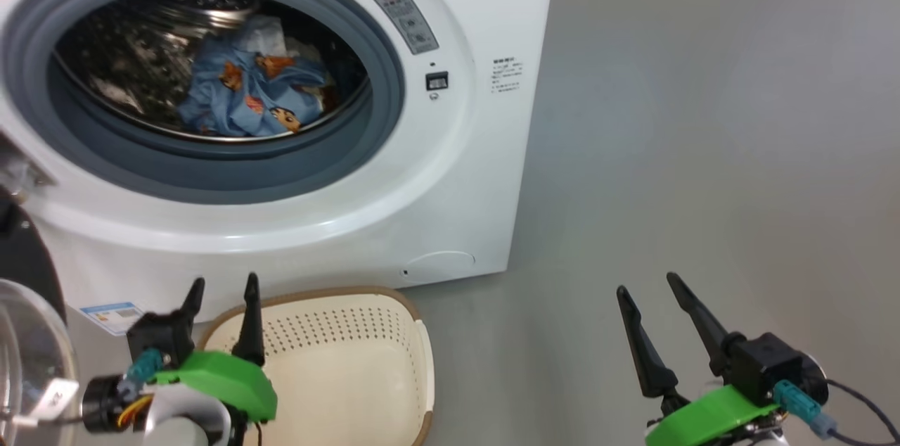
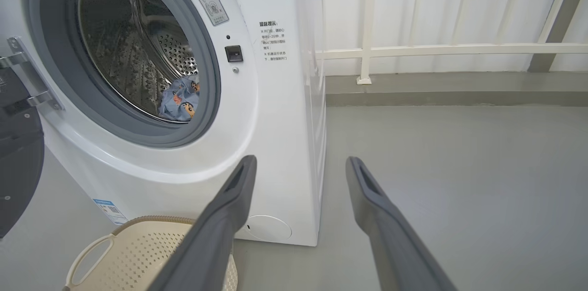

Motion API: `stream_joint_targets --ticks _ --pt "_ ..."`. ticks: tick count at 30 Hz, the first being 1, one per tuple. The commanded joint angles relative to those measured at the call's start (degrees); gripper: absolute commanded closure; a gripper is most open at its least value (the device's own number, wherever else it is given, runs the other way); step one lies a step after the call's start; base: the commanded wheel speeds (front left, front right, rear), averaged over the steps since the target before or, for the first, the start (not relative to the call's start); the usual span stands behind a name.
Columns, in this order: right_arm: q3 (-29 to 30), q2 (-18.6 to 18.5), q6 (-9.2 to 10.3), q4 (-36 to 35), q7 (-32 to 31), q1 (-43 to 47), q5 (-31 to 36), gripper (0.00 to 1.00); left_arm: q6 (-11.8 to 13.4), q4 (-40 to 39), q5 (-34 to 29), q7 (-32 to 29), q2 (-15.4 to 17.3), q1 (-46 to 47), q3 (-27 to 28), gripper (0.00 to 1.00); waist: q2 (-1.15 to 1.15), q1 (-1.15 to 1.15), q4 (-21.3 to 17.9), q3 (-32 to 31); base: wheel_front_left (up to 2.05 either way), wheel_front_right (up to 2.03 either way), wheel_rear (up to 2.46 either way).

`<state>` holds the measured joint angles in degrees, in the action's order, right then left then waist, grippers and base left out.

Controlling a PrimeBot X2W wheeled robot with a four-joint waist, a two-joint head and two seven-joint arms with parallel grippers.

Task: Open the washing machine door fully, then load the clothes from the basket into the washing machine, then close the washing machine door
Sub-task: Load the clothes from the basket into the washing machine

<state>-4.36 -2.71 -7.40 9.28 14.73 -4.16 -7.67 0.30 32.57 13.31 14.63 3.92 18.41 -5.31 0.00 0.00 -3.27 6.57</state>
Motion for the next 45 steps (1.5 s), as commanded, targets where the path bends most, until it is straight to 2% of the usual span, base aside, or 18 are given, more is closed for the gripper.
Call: stream_joint_targets --ticks 1,13,23,45 --pt "-1.02 -0.17 -0.09 -1.11 0.27 0.82 0.2 0.0 0.57 -2.15 -0.74 0.37 0.87 -0.75 1.37 0.0 0.0 0.0 1.44 -2.02 0.0 0.0 0.0" --pt "-0.75 -0.17 -0.09 -0.85 0.27 3.07 0.49 0.0 2.11 -12.84 0.36 0.37 0.73 -13.02 2.9 0.0 0.0 0.0 2.04 -6.3 0.0 0.0 0.0" --pt "-0.41 -0.17 -0.09 -0.7 0.27 3.42 1.04 0.0 0.85 -19.35 0.99 0.37 1.45 -19.3 5.47 0.0 0.0 0.0 1.82 -7.19 0.0 0.0 0.0" --pt "1.04 -0.17 -0.09 -0.09 0.27 2.63 1.41 0.0 -0.2 -20.64 -0.11 0.37 0.35 -21.58 7.58 0.0 0.0 0.0 0.93 -8.1 0.0 0.0 0.0"
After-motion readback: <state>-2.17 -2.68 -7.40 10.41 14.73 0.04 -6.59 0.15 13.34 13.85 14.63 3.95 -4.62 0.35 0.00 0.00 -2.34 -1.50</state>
